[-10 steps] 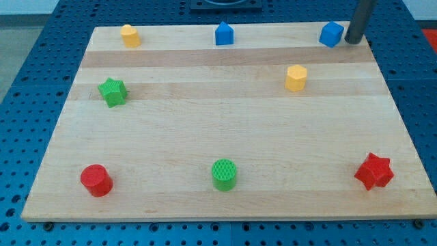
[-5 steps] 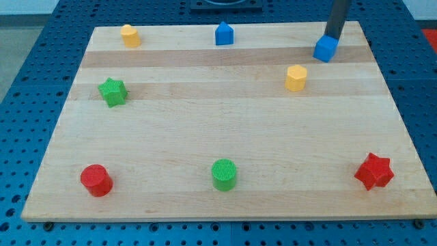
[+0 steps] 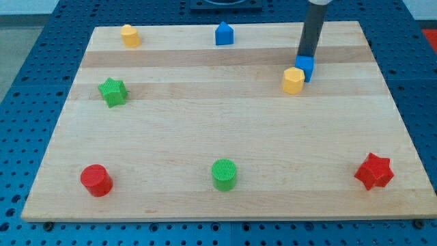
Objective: Point your arm at the yellow heart
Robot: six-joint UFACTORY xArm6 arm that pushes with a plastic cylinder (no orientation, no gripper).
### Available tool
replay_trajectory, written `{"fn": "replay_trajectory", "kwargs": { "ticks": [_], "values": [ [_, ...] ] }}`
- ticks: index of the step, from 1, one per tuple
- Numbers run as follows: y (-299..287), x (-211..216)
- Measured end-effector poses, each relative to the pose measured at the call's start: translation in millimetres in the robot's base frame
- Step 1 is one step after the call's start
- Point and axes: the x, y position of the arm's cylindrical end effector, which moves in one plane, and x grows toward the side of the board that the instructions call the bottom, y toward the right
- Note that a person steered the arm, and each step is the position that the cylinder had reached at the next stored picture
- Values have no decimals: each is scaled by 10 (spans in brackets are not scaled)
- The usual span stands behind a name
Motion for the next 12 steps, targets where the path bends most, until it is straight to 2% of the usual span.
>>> {"fn": "replay_trajectory", "kwargs": {
  "ticks": [6,7,12],
  "values": [
    [-443,172],
    [-859,147],
    [-3849,-61]
  ]
}}
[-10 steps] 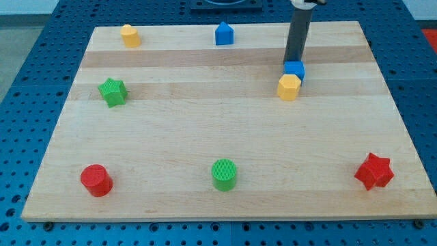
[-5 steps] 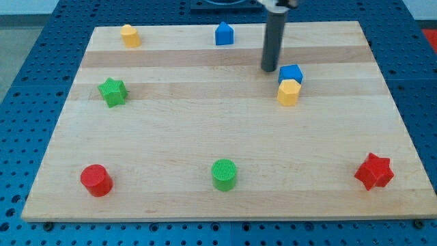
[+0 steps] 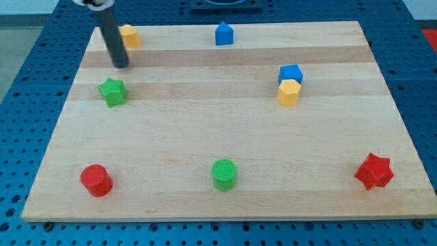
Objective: Point your arm at the yellow heart
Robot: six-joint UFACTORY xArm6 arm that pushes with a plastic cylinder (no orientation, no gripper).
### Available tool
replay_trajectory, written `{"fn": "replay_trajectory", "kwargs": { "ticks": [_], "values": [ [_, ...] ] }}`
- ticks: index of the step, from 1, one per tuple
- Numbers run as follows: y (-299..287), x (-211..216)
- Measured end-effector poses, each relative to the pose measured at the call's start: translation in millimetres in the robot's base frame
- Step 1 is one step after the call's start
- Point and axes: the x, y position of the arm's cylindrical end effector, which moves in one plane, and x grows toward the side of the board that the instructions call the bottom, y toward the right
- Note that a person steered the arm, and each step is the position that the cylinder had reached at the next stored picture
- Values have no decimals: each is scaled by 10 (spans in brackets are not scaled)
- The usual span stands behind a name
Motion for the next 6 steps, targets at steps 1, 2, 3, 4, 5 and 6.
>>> {"fn": "replay_trajectory", "kwargs": {
  "ticks": [1,2,3,4,5,6],
  "values": [
    [-426,-169],
    [-609,-459],
    [-619,-760],
    [-487,-938],
    [-199,-958],
    [72,-955]
  ]
}}
